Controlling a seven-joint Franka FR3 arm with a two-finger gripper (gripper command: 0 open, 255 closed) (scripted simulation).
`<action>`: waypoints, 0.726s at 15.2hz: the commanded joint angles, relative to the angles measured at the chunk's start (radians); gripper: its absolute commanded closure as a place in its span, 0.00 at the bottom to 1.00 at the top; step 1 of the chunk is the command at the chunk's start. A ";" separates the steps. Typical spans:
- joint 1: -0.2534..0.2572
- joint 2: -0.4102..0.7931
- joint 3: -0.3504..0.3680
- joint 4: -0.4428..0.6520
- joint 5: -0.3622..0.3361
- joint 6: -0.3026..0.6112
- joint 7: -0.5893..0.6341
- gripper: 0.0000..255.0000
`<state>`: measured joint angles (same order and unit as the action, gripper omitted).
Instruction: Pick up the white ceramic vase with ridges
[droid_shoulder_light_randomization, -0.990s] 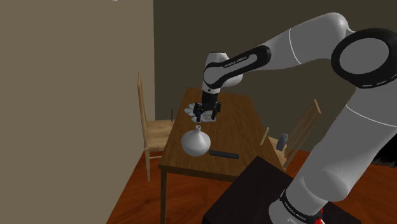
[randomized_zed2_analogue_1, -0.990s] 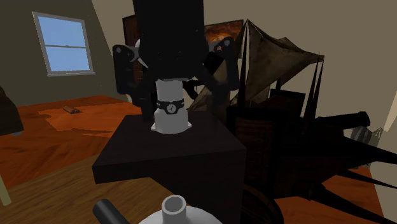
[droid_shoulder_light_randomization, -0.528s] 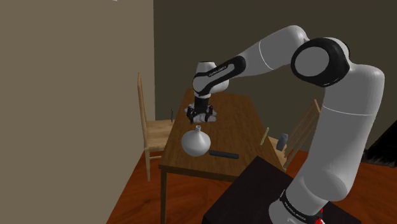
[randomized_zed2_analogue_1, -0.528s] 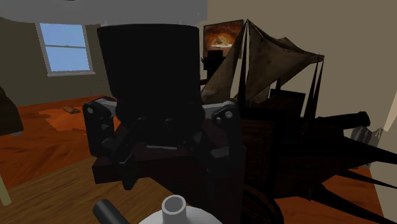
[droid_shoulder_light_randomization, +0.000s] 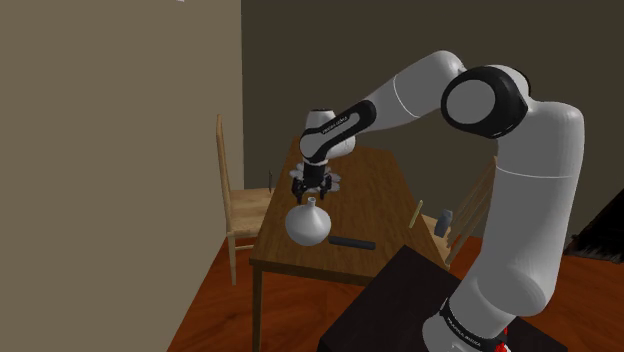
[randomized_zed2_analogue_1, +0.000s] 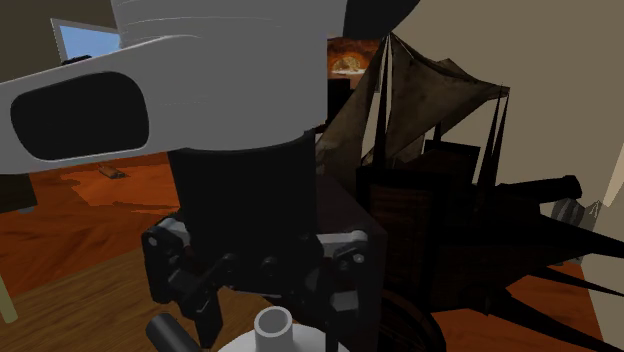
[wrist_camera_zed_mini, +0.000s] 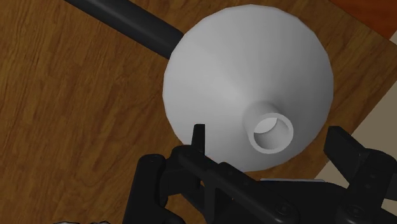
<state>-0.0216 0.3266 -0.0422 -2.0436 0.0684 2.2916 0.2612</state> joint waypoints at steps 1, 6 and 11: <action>0.000 0.006 0.000 -0.002 0.001 0.008 0.000 0.00; 0.000 0.007 0.000 0.000 0.000 0.008 -0.001 1.00; 0.000 0.006 0.000 -0.002 0.001 0.008 0.000 1.00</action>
<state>-0.0220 0.3325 -0.0423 -2.0440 0.0689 2.2992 0.2605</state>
